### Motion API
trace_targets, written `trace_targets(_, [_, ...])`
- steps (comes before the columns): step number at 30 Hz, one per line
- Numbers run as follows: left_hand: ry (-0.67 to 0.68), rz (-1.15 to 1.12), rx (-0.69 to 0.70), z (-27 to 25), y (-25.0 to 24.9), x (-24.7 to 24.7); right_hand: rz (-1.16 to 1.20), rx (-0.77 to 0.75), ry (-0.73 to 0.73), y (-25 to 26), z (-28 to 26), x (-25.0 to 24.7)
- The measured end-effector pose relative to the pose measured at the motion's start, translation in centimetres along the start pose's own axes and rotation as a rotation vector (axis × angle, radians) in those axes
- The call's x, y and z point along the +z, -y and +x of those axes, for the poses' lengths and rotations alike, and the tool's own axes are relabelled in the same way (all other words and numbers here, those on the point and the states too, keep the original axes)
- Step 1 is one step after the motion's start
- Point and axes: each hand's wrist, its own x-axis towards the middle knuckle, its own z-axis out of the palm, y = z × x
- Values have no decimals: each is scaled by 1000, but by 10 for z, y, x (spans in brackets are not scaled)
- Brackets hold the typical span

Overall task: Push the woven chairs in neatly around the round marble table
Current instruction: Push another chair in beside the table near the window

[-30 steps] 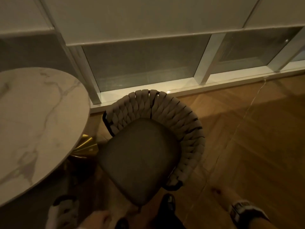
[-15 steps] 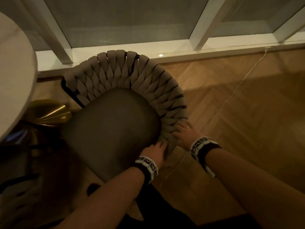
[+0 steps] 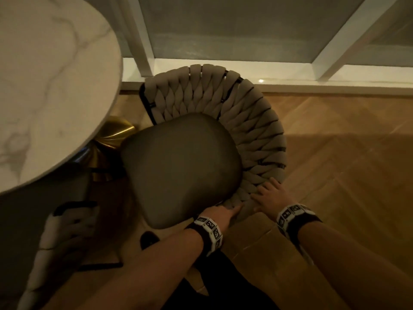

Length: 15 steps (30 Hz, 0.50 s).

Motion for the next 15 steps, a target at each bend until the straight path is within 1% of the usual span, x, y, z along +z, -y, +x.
trace_targets(3, [13,7,-30,-18,22,-2,10,-21,4,19,9,-13])
trace_targets(7, [44,40,-37,-36,26,-6,21,-15,43,35,8,-21])
trace_targets(9, [47,61,-27,-38,27,4,53,-15,65,42,6,-19])
trace_targets(12, [-37,0,-40,-40,34,29,94,-32,124,58,-1,-14])
trace_targets(15, [10,48,-2,-49,28,25,137,-19,176,63,-9,-12])
